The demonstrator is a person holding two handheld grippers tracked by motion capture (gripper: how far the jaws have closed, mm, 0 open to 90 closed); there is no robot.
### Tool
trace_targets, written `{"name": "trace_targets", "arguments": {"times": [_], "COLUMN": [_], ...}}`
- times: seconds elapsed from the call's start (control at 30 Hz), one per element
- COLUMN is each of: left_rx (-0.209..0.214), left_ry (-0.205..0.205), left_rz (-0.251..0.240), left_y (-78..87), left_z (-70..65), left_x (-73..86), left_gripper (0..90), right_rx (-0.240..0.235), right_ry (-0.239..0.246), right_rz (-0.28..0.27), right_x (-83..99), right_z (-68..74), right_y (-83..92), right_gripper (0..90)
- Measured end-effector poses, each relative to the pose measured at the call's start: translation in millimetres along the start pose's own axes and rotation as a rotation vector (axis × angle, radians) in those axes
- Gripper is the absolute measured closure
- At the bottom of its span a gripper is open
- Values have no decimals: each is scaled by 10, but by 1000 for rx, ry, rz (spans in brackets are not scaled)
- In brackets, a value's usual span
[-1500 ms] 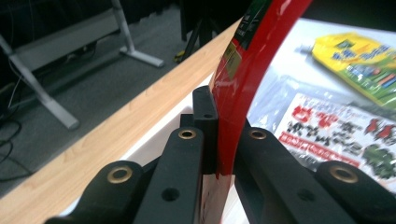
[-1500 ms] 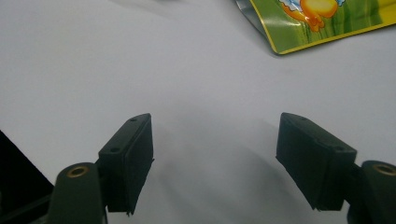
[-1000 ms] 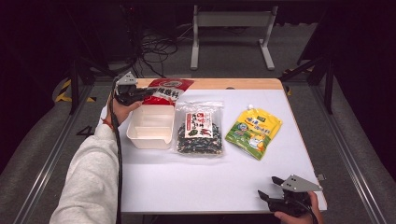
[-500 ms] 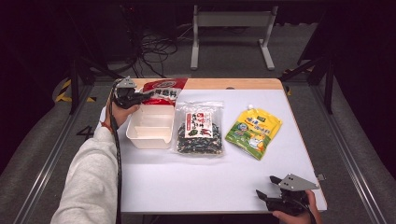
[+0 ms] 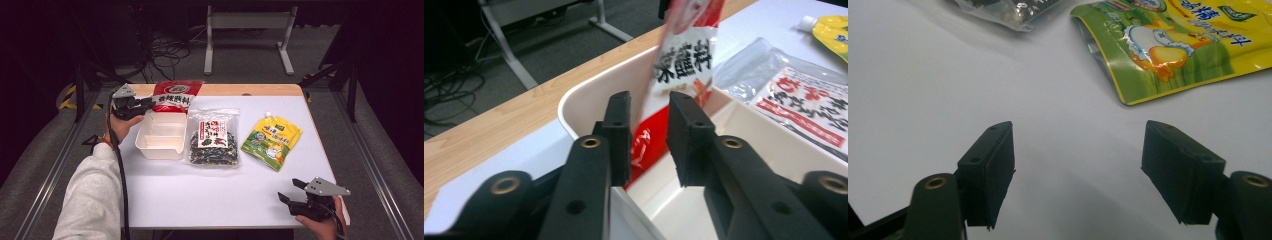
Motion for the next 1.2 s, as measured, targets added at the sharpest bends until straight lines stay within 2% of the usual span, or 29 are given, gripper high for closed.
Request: {"name": "trace_targets", "arguments": {"times": [0.07, 0.13, 0.3, 0.43, 0.5, 0.57, 0.6, 0.63, 0.67, 0.73, 0.83, 0.87, 0.9, 1.03, 1.17, 1.2], "left_rx": [0, -12, -18, -19, -15, -7, -27, -30, -30, -30, -28, -23, -20, 11, 35, 40], "left_ry": [1, -11, -15, -15, -34, -32, -50, -51, -51, -64, -68, -66, -66, -68, -88, -105], "left_rz": [-27, -35, -66, -73, -82, -80, -45, -37, -37, -12, 3, 8, 13, 31, 57, 73], "left_y": [120, 221, 541, 743, 849, 865, 889, 901, 901, 926, 938, 944, 948, 958, 944, 927], "left_z": [-60, -112, -339, -532, -676, -718, -820, -862, -862, -972, -1050, -1085, -1119, -1264, -1377, -1399], "left_x": [43, 87, 247, 356, 458, 495, 609, 654, 654, 774, 865, 905, 941, 1104, 1253, 1300], "left_gripper": [645, 608, 486, 399, 379, 337, 305, 277, 263, 238, 222, 217, 217, 207, 200, 199], "right_rx": [-4, -7, -36, -44, -56, -72, -75, -76, -76, -81, -93, -74, -74, -101, -113, -118], "right_ry": [-7, -16, -23, -2, 13, 17, 24, 24, 24, 29, 16, 10, 10, -15, -52, -58], "right_rz": [-11, -18, -43, -49, -51, -61, -62, -65, -65, -73, -86, -75, -75, -84, -71, -69], "right_x": [-27, -63, -208, -315, -381, -444, -481, -512, -512, -597, -662, -726, -726, -866, -976, -998], "right_z": [-23, -46, -87, -94, -85, -78, -77, -77, -77, -91, -106, -131, -131, -142, -142, -137], "right_y": [-8, -28, -149, -267, -333, -383, -416, -441, -441, -524, -593, -676, -676, -821, -971, -1003], "right_gripper": [304, 311, 315, 318, 318, 318, 318, 318, 318, 333, 342, 341, 341, 326, 333, 333]}}
Point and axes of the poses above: each handheld gripper's, and its own axes: y roughly backward along the jaws, x roughly out of its underside, z roughly to its left, the point moved 6 cm from there along -y, roughly forward along the jaws, and after that the axes turned 12 degrees about y, right-handed, at the moved point
